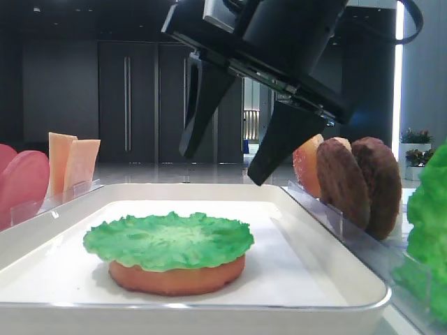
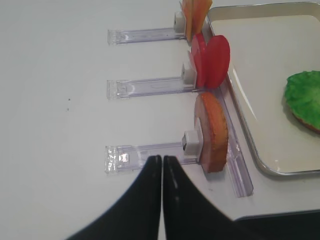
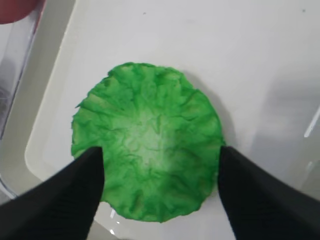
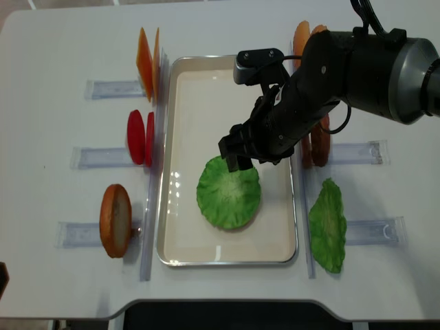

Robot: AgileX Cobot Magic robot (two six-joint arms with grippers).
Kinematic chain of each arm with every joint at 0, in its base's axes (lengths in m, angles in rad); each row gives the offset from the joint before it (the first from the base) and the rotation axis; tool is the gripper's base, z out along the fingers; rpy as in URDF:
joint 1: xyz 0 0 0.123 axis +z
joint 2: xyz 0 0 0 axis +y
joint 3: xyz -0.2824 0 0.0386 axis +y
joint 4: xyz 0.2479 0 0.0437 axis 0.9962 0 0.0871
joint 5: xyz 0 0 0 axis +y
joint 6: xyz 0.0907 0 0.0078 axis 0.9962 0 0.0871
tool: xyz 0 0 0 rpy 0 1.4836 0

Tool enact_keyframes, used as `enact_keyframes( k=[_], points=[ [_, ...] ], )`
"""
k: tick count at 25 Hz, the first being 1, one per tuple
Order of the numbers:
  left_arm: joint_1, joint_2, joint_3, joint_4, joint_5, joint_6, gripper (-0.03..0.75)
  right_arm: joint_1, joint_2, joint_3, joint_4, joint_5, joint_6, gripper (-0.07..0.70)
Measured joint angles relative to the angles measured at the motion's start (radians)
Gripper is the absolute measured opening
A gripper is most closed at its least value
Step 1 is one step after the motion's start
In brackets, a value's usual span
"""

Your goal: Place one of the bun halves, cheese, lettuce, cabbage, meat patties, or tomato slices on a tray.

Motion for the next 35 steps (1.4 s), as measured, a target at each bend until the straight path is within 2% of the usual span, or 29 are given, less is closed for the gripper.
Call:
enact_keyframes(
  k=[2,8,11,17,26,31,35],
  points=[
    [0.0,0.0,0.0,0.0,0.0,0.0,-0.001,0.0,0.0,0.0,-0.046,0.007,0.046,0.474],
    [0.0,0.0,0.0,0.0,0.0,0.0,-0.001,0.0,-0.016,0.0,-0.078,0.019,0.085,0.476],
    [0.0,0.0,0.0,0.0,0.0,0.0,-0.001,0.0,-0.031,-0.018,-0.12,0.048,0.136,0.476],
    [0.0,0.0,0.0,0.0,0.0,0.0,-0.001,0.0,-0.042,-0.111,-0.285,0.172,0.272,0.476],
    [0.0,0.0,0.0,0.0,0.0,0.0,-0.001,-0.009,-0.12,-0.177,-0.454,0.306,0.339,0.476],
    [0.0,0.0,0.0,0.0,0.0,0.0,-0.001,-0.078,-0.155,-0.191,-0.494,0.389,0.34,0.476],
    [0.0,0.0,0.0,0.0,0.0,0.0,-0.001,-0.174,-0.18,-0.199,-0.526,0.444,0.329,0.476]
  ],
)
